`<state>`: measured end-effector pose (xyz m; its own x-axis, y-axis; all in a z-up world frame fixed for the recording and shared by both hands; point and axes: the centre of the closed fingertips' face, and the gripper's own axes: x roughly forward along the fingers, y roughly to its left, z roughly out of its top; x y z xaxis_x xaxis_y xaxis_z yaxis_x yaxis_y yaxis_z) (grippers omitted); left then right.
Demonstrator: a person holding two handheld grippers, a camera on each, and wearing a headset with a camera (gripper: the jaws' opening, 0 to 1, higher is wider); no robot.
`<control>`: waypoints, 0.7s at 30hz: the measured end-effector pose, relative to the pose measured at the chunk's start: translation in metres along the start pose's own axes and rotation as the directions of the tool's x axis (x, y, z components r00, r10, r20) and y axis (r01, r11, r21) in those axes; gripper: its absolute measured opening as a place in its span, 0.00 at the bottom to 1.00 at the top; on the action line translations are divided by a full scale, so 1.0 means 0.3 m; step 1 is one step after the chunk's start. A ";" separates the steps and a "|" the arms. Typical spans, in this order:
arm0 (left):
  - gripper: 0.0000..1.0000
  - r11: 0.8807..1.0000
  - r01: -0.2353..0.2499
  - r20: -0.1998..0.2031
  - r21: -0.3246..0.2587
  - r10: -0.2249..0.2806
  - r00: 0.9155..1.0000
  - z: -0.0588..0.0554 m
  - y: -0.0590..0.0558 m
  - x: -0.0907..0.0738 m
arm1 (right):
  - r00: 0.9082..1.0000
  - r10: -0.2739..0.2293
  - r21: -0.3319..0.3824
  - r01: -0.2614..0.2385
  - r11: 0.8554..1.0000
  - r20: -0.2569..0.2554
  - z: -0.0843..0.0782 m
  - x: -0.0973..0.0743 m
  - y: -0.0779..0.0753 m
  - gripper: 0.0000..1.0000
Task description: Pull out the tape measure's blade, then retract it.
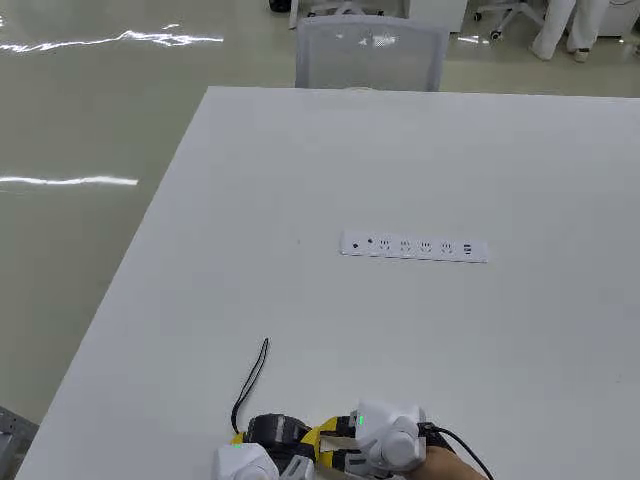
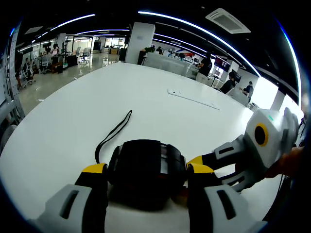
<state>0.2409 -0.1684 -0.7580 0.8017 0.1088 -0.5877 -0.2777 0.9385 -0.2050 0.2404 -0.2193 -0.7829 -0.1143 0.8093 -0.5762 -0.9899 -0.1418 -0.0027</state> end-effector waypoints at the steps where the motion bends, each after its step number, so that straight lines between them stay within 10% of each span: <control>1: 0.64 1.000 0.002 -0.001 0.002 -0.002 1.000 0.000 -0.001 0.000 | 1.000 -0.003 0.006 0.003 1.000 0.000 0.000 -0.001 -0.002 0.20; 21: 0.65 0.994 0.061 0.005 0.090 -0.062 0.998 0.025 -0.017 -0.022 | 0.998 -0.065 0.035 0.065 0.997 0.001 0.027 -0.051 0.016 0.29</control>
<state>0.2408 -0.1715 -0.7472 0.8199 0.0524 -0.5701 -0.1794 0.9692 -0.1688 0.2369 -0.2278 -0.7675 -0.0501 0.8173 -0.5741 -0.9975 -0.0692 -0.0116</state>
